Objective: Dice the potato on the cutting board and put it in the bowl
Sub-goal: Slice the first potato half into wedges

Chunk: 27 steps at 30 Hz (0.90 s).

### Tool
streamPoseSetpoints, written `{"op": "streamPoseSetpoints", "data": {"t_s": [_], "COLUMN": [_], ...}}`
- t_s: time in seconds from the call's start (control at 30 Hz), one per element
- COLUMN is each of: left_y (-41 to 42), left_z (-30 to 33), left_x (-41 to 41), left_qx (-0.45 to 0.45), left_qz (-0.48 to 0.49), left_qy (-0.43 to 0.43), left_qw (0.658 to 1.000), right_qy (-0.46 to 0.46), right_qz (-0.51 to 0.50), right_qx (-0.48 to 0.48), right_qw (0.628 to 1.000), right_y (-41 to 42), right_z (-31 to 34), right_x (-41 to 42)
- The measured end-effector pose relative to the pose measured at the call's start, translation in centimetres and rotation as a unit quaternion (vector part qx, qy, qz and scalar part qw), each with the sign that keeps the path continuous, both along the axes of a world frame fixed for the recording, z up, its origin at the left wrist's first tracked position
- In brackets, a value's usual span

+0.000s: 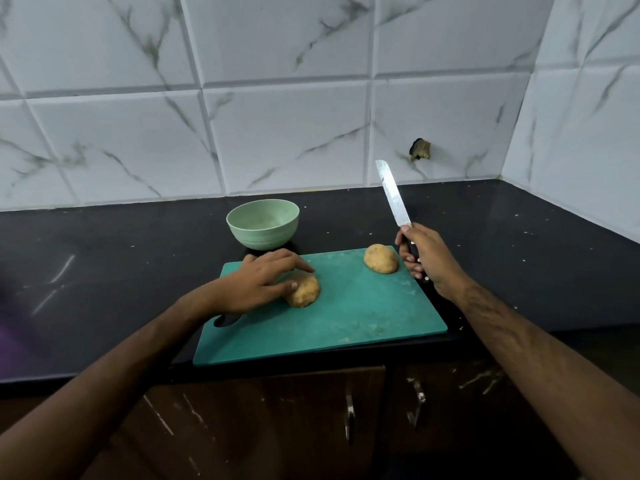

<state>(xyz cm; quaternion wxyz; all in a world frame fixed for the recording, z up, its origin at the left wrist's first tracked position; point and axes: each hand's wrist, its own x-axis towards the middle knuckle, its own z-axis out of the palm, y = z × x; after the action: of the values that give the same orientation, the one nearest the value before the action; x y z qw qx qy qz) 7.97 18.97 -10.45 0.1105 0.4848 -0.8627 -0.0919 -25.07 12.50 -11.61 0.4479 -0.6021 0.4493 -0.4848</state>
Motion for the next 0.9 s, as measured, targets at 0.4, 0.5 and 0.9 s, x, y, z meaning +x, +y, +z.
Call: {"op": "streamPoseSetpoints", "data": {"t_s": [0.4, 0.5, 0.9], "left_y": [0.8, 0.8, 1.4], "left_z": [-1.6, -1.7, -2.1], "left_x": [-1.6, -1.8, -1.9], "left_qx": [-0.063, -0.068, -0.085], "left_qz": [-0.015, -0.022, -0.012], "left_qy": [0.059, 0.064, 0.086], "left_qw": [0.996, 0.995, 0.993], "right_qy": [0.478, 0.576, 0.656], "right_qz": [0.072, 0.068, 0.049], "right_qx": [-0.004, -0.024, -0.070], "right_qw": [0.876, 0.814, 0.750], "right_y": [8.2, 10.3, 12.3], "right_z": [5.3, 4.9, 5.1], "right_x": [3.5, 4.9, 6.7]}}
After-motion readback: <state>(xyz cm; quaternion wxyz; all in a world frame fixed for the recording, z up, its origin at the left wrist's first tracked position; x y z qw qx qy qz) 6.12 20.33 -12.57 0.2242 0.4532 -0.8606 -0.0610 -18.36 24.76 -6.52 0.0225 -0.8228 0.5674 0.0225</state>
